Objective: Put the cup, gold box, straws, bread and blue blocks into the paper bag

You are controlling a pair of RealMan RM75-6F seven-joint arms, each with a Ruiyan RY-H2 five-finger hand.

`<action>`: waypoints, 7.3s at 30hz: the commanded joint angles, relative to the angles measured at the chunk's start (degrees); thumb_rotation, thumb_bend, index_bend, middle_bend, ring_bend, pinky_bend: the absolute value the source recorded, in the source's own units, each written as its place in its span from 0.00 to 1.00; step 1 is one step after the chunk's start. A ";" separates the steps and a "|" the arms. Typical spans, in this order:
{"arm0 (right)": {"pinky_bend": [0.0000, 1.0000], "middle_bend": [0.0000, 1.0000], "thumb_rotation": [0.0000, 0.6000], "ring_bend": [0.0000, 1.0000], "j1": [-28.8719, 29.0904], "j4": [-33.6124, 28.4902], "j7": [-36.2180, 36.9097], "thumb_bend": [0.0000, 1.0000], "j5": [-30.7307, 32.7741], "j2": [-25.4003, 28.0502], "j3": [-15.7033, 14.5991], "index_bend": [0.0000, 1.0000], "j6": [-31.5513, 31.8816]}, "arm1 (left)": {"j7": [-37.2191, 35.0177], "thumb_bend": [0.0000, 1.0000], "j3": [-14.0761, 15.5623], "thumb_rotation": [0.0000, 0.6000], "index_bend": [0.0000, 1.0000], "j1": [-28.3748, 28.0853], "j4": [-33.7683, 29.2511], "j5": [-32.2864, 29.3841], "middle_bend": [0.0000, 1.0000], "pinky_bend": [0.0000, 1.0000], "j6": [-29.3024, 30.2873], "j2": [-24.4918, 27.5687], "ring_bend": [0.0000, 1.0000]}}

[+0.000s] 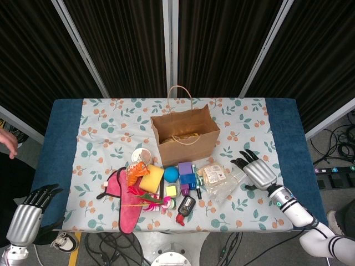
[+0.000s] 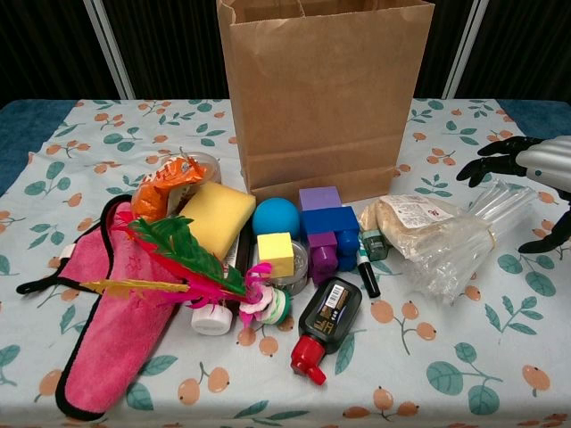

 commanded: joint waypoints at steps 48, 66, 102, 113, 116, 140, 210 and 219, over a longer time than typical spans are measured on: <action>0.25 0.49 1.00 0.35 -1.46 -39.53 -23.55 0.20 5.76 30.62 18.49 0.62 22.64 | -0.22 0.17 0.02 1.00 0.29 0.02 -0.25 0.07 0.31 0.26 0.97 -0.13 0.21; 0.23 0.49 1.00 0.35 15.15 -43.07 -68.12 0.21 19.90 22.57 28.06 0.62 15.07 | -2.33 0.17 -0.39 1.00 0.29 -0.10 -0.31 -0.82 0.31 0.26 0.93 0.26 0.21; 0.00 0.10 1.00 0.00 24.74 -42.27 -89.58 0.00 32.54 12.71 21.41 0.00 14.53 | -3.93 0.17 -0.78 1.00 0.29 0.14 -0.46 -1.29 0.31 0.26 1.61 0.90 0.21; 0.00 0.15 1.00 0.00 12.70 -54.69 -74.31 0.00 29.06 25.70 20.76 0.00 23.98 | -3.67 0.17 -0.65 1.00 0.29 0.05 -0.59 -0.79 0.31 0.26 1.65 0.71 0.21; 0.00 0.15 1.00 0.00 6.91 -53.46 -65.46 0.00 28.41 28.93 17.89 0.00 24.77 | -3.54 0.17 -0.74 1.00 0.29 0.02 -0.72 -0.84 0.31 0.26 1.68 0.73 0.21; 0.00 0.15 1.00 0.00 -7.20 -25.45 -3.57 0.00 12.90 11.23 2.91 0.01 6.79 | -0.74 0.17 -0.14 1.00 0.29 -0.13 -0.65 0.29 0.31 0.26 1.25 0.23 0.21; 0.35 0.49 1.00 0.32 -4.06 -31.96 -13.06 0.22 13.65 8.55 8.99 0.50 6.19 | -2.37 0.17 -0.89 1.00 0.29 0.06 0.33 -0.96 0.31 0.26 1.92 0.17 0.21; 0.35 0.49 1.00 0.32 -7.25 -47.81 -12.15 0.22 9.93 26.38 15.60 0.50 16.72 | -1.97 0.17 -0.59 1.00 0.29 -0.09 -0.10 -0.61 0.31 0.26 1.53 0.25 0.21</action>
